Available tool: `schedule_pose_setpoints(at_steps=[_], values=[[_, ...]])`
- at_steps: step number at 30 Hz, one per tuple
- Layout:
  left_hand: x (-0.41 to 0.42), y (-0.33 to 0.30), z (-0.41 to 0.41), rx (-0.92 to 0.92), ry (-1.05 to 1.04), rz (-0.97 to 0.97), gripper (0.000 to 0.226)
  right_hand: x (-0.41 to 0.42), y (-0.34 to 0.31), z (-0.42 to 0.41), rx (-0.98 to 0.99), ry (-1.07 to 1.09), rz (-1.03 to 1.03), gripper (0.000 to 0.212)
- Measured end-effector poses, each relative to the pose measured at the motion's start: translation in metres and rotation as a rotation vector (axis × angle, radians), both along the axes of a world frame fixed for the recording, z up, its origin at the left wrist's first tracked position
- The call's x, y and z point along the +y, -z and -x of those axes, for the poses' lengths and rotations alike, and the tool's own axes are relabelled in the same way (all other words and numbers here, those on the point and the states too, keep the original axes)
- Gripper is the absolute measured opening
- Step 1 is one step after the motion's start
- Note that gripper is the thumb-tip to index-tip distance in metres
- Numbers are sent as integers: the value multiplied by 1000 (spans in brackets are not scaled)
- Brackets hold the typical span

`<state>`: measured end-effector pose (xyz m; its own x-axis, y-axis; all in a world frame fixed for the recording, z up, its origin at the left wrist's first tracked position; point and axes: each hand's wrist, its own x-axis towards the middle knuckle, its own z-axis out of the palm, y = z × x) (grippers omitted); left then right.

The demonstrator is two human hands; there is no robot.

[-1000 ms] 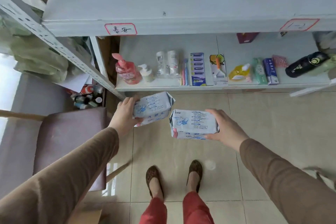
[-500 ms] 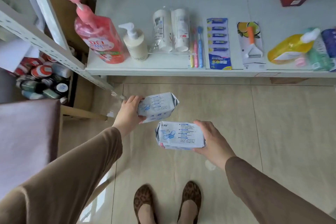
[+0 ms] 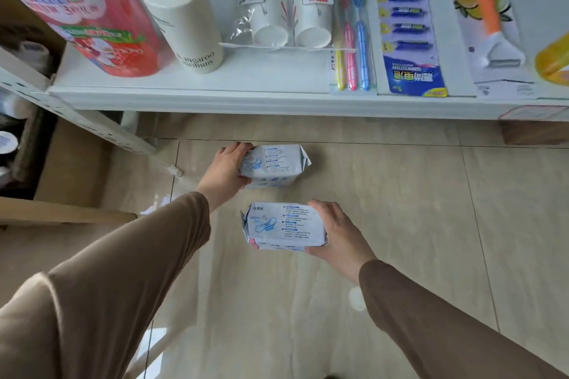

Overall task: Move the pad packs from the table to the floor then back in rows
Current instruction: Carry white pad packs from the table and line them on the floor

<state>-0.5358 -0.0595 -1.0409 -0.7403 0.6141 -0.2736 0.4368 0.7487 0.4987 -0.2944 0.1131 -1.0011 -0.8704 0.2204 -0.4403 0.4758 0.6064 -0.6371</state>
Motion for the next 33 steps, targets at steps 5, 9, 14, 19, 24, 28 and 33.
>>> schedule_pose_setpoints(at_steps=[5, 9, 14, 19, 24, 28, 33], values=[[9, 19, 14, -17, 34, 31, 79, -2, 31, 17, 19, -14, -7, 73], [3, 19, 15, -50, 46, 42, 88, -10, 44, 33, 13, -25, -49, 71], [-32, 8, 5, -17, 8, 83, 97, -21, 50, 47, 11, 16, -99, 67], [-70, 7, -20, -38, -60, 41, 90, -22, 50, 64, 23, 99, -118, 65], [-93, 8, -49, -61, -85, 80, 86, -29, 48, 72, 54, 187, -164, 71], [-99, -11, -73, -63, -70, 116, 75, -30, 20, 57, -7, 183, -220, 76], [-93, -92, -109, -68, -24, 205, 62, -32, -63, 12, -67, 73, -299, 64]])
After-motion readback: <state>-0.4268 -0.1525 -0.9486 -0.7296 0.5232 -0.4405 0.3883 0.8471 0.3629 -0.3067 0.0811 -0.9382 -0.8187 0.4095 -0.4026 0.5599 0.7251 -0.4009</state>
